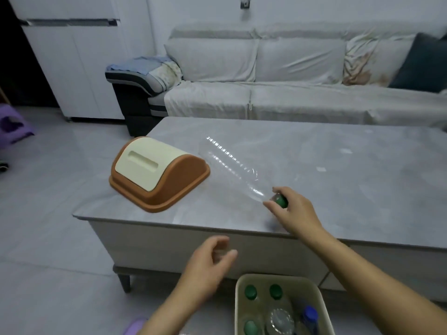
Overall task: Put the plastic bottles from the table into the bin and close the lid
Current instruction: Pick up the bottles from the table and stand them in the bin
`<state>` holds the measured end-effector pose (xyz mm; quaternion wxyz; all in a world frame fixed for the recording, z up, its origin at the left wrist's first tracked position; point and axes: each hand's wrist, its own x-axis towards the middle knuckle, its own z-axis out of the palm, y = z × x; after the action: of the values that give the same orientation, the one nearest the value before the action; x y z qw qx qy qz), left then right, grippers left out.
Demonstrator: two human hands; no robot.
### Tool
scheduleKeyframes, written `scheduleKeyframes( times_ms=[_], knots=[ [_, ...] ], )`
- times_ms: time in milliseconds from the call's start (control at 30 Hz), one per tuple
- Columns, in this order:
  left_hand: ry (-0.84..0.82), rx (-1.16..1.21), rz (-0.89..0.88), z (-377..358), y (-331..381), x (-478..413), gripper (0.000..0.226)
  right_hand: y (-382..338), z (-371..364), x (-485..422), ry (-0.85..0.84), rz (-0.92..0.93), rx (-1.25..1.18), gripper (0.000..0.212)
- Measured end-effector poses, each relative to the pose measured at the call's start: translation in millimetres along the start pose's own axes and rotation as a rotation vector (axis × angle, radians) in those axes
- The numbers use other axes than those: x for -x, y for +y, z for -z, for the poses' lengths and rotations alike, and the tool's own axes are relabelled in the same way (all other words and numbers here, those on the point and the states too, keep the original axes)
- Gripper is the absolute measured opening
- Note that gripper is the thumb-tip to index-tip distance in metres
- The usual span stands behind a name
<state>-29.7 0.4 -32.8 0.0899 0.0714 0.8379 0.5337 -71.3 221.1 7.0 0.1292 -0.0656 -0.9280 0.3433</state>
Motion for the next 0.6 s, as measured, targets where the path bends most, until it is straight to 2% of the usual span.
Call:
scheduleKeyframes(
  times_ms=[67,167,233,333,500,600],
  knots=[
    [0.087,0.257,0.016,13,30,-1,0.043,5,18,45,-0.091,0.065,-0.127,0.038],
    [0.162,0.524,-0.043,24,65,2,0.084,22,33,105,-0.276,0.083,-0.271,0.029],
    [0.138,0.555,-0.115,15,76,17,0.087,38,34,132,-0.347,0.048,-0.319,0.031],
    [0.048,0.443,-0.151,-5,80,39,0.078,59,28,156,-0.472,-0.044,-0.358,0.037],
    [0.063,0.120,-0.196,-20,65,47,0.077,83,7,162,-0.603,-0.065,0.269,0.058],
    [0.026,-0.044,-0.167,-27,42,41,0.079,99,-18,163,-0.692,-0.101,0.458,0.059]
  ],
)
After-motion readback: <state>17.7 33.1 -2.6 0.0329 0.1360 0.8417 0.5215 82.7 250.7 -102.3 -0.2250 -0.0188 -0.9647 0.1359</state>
